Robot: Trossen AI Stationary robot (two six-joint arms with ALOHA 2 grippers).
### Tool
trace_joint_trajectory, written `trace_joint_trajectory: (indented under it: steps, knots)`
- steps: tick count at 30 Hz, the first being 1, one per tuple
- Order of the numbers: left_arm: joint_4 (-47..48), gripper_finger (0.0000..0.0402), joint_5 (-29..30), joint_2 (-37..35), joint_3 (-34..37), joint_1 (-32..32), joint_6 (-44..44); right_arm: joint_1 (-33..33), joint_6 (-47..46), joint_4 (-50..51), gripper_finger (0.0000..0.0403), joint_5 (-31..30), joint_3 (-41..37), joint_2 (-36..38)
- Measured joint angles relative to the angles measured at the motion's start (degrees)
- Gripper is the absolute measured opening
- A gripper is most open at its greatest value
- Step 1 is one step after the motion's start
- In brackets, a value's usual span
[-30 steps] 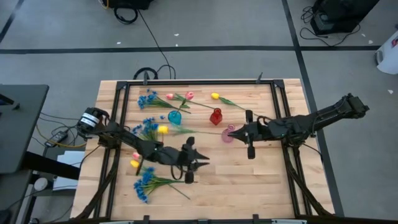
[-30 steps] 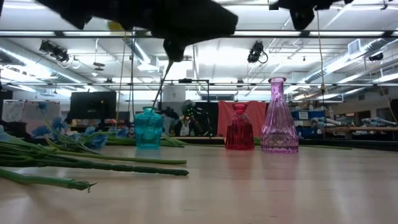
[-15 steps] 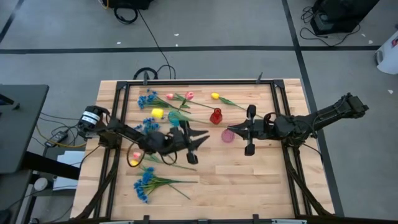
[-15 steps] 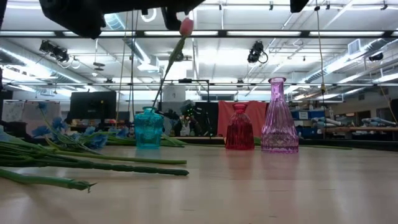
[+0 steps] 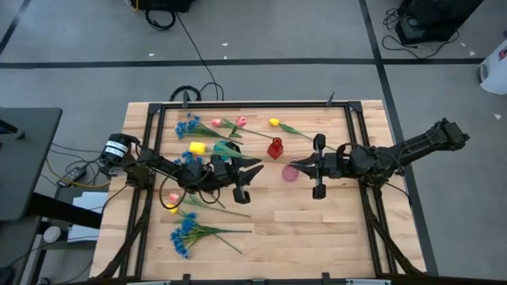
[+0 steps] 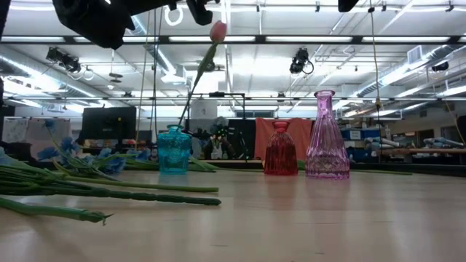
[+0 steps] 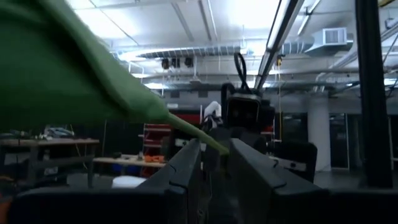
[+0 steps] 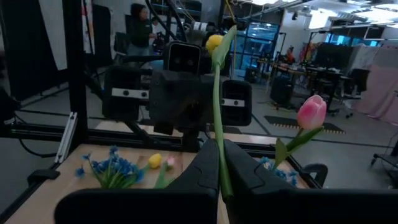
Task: Sort flowers into vase by color
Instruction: Put the middle yellow flower into the pink vase
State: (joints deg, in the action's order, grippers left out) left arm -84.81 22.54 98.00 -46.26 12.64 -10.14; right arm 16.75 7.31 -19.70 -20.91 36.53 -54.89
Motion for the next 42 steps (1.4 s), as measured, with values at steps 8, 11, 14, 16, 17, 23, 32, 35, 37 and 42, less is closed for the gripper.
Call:
trace_joint_trajectory:
  steps: [8,11,14,16,17,23,32,35,37,42]
  knots:
    - [-1.8,0.009,0.1,0.0,0.0,-0.7,-0.2,0.0,0.2,0.1,0.0016,1.1,0.0,0.0]
    - [-1.5,0.009,0.1,0.0,0.0,-0.7,-0.2,0.0,0.4,0.3,0.0016,1.1,0.0,0.0]
    - [-1.4,0.0091,0.1,0.0,0.0,-0.7,0.2,0.0,0.4,0.3,0.0016,1.1,0.0,0.0]
    - [-1.2,0.0093,0.1,0.0,0.0,-0.7,0.2,0.0,0.4,0.5,0.0016,1.1,0.0,0.0]
    - [-1.2,0.0093,0.1,0.0,0.0,-0.7,0.0,0.0,0.4,0.7,0.0016,1.1,0.0,0.0]
    - [-1.5,0.007,0.1,0.0,0.0,-0.7,-1.7,0.0,0.4,1.9,0.0016,1.1,0.0,0.0]
    - [-1.9,0.0015,-0.2,0.0,0.0,-0.9,-1.5,0.0,0.4,3.5,0.0062,1.0,0.0,0.0]
    - [-2.0,0.0017,-0.1,0.0,0.0,-0.9,-1.5,0.0,0.4,3.9,0.0098,1.0,0.0,0.0]
    - [-1.9,0.0015,0.1,0.0,0.0,-0.9,-1.5,0.0,0.4,4.0,0.0124,1.0,0.0,0.1]
    - [0.1,0.0012,0.3,0.0,-0.1,-1.0,-1.6,0.0,0.1,5.0,0.0182,1.0,0.0,2.5]
